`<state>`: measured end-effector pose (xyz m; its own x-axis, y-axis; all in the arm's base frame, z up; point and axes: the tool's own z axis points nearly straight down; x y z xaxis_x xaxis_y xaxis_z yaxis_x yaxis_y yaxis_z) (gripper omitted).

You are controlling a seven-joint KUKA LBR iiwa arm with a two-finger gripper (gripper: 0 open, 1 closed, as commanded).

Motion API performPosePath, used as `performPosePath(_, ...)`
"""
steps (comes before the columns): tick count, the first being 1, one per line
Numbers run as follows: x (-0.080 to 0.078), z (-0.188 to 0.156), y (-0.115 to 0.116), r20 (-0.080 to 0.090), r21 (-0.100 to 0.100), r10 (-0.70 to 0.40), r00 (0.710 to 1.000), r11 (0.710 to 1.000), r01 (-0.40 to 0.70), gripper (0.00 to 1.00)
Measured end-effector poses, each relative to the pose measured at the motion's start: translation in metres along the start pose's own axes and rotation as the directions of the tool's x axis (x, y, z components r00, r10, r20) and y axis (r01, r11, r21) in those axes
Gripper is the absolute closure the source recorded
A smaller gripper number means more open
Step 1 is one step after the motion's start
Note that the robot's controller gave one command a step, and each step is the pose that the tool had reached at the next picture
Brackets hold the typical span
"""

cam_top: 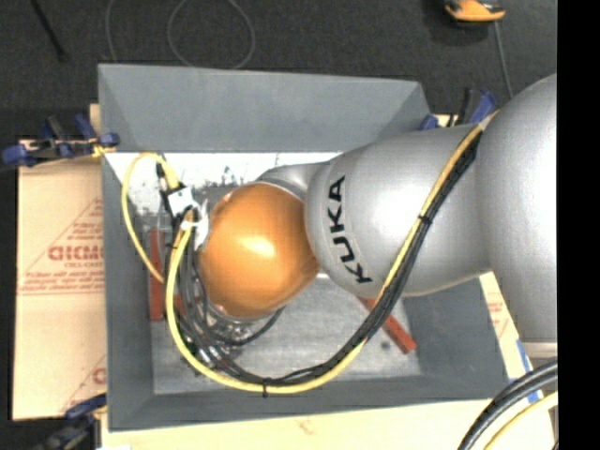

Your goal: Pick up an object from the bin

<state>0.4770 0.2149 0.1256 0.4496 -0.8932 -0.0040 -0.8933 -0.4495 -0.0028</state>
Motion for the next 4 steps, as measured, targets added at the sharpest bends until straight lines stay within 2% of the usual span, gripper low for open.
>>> performPosePath(1, 0.034, -0.011, -0.017, -0.002, 0.002, 0.234, 0.972, 0.972, -0.234, 1.00)
performPosePath(2, -0.005, 0.006, -0.027, -0.001, -0.002, 0.261, 0.965, 0.965, -0.261, 1.00)
performPosePath(3, -0.012, -0.005, -0.028, 0.000, 0.002, 0.385, 0.923, 0.923, -0.385, 1.00)
performPosePath(4, 0.013, -0.012, -0.011, -0.003, 0.000, 0.598, 0.801, 0.801, -0.598, 1.00)
